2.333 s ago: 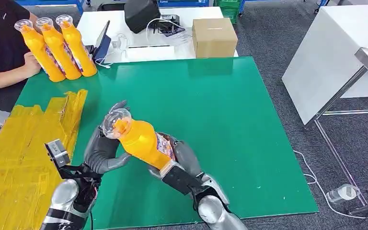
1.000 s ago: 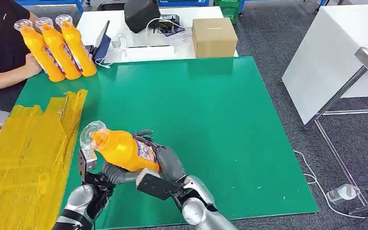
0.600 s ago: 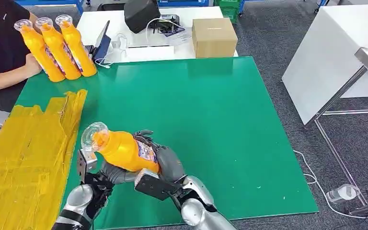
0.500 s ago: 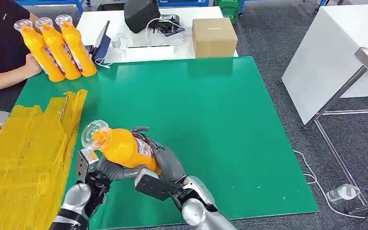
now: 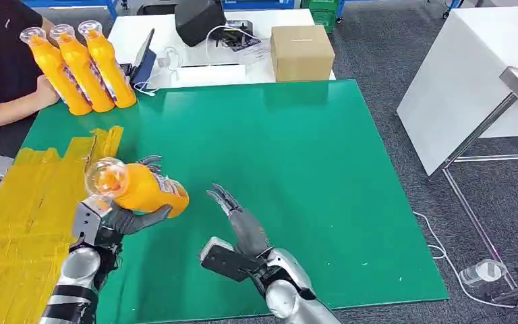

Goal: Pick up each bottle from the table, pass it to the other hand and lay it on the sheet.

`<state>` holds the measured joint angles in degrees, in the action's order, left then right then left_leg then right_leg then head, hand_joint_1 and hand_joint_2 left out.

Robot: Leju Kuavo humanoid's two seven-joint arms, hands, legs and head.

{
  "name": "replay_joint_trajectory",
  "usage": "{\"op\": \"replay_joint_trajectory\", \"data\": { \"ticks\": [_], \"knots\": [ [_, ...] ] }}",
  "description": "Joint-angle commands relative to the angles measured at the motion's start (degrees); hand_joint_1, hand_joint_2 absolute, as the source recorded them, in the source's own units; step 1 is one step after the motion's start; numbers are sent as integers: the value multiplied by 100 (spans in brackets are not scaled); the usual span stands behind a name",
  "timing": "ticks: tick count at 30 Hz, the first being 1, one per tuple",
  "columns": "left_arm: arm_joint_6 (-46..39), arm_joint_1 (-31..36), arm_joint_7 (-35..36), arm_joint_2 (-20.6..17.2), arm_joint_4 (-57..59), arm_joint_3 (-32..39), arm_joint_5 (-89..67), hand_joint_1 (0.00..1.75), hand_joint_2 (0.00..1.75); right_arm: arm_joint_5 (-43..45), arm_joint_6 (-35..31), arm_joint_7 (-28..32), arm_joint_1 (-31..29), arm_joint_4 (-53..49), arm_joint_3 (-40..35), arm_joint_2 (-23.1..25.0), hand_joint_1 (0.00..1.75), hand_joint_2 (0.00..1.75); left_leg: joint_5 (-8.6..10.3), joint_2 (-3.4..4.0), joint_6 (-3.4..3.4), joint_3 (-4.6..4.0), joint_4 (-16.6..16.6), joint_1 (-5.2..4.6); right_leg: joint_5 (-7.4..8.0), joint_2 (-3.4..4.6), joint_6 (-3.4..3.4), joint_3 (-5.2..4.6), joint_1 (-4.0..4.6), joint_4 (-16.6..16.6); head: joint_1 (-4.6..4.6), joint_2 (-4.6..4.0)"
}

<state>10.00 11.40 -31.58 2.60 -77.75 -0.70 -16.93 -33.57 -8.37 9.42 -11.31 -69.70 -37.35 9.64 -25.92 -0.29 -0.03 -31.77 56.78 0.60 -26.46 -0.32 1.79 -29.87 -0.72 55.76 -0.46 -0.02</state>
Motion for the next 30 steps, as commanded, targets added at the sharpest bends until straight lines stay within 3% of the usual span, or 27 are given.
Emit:
{"op": "replay_joint_trajectory", "data": {
  "ticks": [1, 3, 10, 15, 19, 24, 30],
  "knots": [
    [-2094, 982, 548, -1200, 1254, -477, -3111, 175, 175, 44, 14, -27, -102, -176, 54, -375, 0, 175, 5, -11, -1, 1, 0, 4, 1, -11, -7, 4, 5, -1, 0, 0],
    [-2222, 1314, 580, -1582, 1724, -543, -3551, 175, 175, 130, 36, 22, -91, -248, 99, -470, 0, 175, 8, -12, -4, 4, -2, 7, 2, -12, -11, 5, 8, 0, 2, 0],
    [-2725, 1368, 985, -2182, 2176, -866, -4839, 175, 175, 274, 84, 128, -156, -257, 98, -496, 0, 175, 6, 6, -10, 13, 0, 11, -1, 9, -6, 6, 11, 8, 2, 0],
    [-2823, 1263, 952, -2191, 2240, -867, -4872, 175, 175, 278, 95, 128, -176, -240, 75, -489, 0, 175, 4, 20, -8, 15, -2, 13, 1, 28, -7, 8, 14, 6, 0, 0],
    [-2163, 1298, 742, -2379, 2505, -1195, -4764, 175, 175, 338, 141, 124, -293, -179, 14, -498, 0, 175, 8, 2, -8, 7, 0, 13, 0, 12, -8, 6, 14, 5, 0, 0],
    [-2186, 1270, 716, -2392, 2513, -1191, -4749, 175, 175, 339, 141, 124, -305, -181, 18, -499, 0, 175, 8, 13, -11, 5, -2, 10, 3, 24, -8, -2, 11, 7, 2, 0],
    [-1599, 1136, 443, -2624, 2385, -1460, -4282, 175, 175, 381, 192, 121, -366, -106, -9, -479, 0, 175, 4, 19, -10, 9, -1, 13, 1, 29, -8, 1, 14, 6, 0, 0]
  ]
}}
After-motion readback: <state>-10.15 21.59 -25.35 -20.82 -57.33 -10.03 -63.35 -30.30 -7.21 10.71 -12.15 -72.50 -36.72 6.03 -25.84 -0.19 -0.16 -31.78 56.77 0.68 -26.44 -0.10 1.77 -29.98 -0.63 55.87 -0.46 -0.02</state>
